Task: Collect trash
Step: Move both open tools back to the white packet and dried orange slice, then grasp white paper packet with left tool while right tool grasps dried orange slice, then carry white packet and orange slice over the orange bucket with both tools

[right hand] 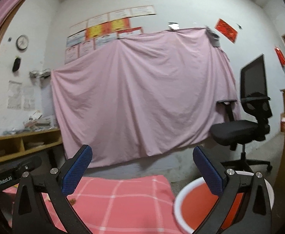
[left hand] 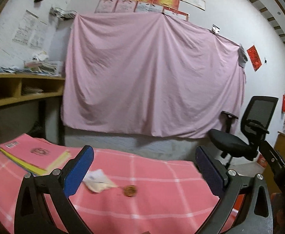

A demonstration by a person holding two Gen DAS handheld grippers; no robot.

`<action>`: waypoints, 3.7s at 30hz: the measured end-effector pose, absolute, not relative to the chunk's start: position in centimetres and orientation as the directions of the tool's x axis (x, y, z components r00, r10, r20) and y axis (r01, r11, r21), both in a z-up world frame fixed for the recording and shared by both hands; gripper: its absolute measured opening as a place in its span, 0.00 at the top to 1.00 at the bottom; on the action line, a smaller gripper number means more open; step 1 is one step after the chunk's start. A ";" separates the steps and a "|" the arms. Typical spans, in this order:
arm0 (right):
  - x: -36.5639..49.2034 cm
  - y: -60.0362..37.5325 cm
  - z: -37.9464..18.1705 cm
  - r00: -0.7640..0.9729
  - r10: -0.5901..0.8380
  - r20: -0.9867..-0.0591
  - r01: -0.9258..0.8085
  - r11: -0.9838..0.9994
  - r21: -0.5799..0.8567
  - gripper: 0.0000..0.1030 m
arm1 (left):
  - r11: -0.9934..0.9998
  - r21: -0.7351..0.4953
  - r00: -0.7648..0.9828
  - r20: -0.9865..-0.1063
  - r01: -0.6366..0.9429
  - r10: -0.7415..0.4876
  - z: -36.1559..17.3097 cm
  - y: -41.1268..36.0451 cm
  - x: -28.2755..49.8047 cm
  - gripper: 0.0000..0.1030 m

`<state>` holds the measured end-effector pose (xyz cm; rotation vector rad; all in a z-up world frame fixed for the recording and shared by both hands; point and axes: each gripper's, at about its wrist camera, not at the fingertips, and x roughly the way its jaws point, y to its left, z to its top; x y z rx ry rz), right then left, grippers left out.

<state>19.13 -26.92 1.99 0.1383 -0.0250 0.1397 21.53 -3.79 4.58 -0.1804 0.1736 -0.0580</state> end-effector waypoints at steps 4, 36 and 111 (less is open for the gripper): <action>19.8 -23.9 1.8 0.981 0.193 0.024 -0.194 0.977 0.083 0.00 | 0.988 -0.152 0.988 -0.152 0.002 -0.025 3.9 -1.2 20.6 0.01; 31.2 -11.4 -4.1 0.665 0.468 -0.582 -0.547 0.836 0.048 0.46 | 0.982 -0.191 0.846 -0.525 -0.008 -0.095 -1.7 8.0 29.7 0.41; 20.3 -24.3 1.4 0.959 0.251 -0.128 -0.252 0.968 0.006 0.75 | 0.945 -0.026 0.905 -0.282 0.326 -0.320 2.8 -10.6 23.3 0.92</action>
